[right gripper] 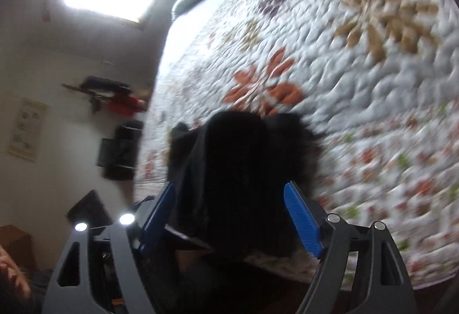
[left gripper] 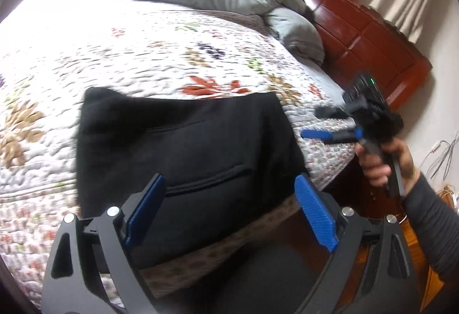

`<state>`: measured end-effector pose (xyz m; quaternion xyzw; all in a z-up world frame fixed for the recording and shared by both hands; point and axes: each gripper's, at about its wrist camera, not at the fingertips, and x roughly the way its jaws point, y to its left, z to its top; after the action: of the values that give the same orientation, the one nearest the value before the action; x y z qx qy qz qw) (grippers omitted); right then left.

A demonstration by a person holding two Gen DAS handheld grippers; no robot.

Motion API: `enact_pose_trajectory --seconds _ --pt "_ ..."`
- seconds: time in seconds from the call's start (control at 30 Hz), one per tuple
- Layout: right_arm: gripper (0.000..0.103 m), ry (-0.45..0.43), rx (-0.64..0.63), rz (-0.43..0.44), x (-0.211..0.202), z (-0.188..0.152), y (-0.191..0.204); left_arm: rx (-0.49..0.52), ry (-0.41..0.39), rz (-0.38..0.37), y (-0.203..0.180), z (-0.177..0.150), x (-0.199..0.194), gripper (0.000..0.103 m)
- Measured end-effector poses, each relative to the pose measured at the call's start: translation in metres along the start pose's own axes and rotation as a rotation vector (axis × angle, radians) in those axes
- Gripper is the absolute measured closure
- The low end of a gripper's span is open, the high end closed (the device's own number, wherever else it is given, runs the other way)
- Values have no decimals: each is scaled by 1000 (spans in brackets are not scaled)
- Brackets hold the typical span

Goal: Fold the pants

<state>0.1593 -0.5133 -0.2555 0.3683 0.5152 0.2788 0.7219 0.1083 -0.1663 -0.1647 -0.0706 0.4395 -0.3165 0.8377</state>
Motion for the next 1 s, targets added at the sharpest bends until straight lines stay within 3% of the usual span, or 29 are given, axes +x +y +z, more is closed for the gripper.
enact_pose_trajectory --seconds 0.2,0.3,0.43,0.53,0.57,0.63,0.67,0.83,1.0 --pt "20 48 64 112 29 3 -16 -28 -12 32 45 -1 -11 12" --pt "20 72 74 93 41 8 -18 -62 -6 42 63 -3 -13 12" --pt "20 151 63 137 65 16 -9 -117 7 28 80 -7 -10 12" --pt "20 187 37 100 87 20 -2 -127 8 26 83 -8 -8 12" --pt "24 179 36 95 88 21 -1 -130 7 28 82 -7 -7 12" --pt "74 177 56 139 87 24 -1 -142 4 31 84 -5 -5 12" --pt "85 175 50 127 87 24 1 -149 2 30 85 -5 -5 12" --pt "87 173 -72 39 76 27 42 -148 3 41 85 0 -3 12" --pt "87 94 -155 -44 33 31 70 -133 -3 38 81 3 -4 12"
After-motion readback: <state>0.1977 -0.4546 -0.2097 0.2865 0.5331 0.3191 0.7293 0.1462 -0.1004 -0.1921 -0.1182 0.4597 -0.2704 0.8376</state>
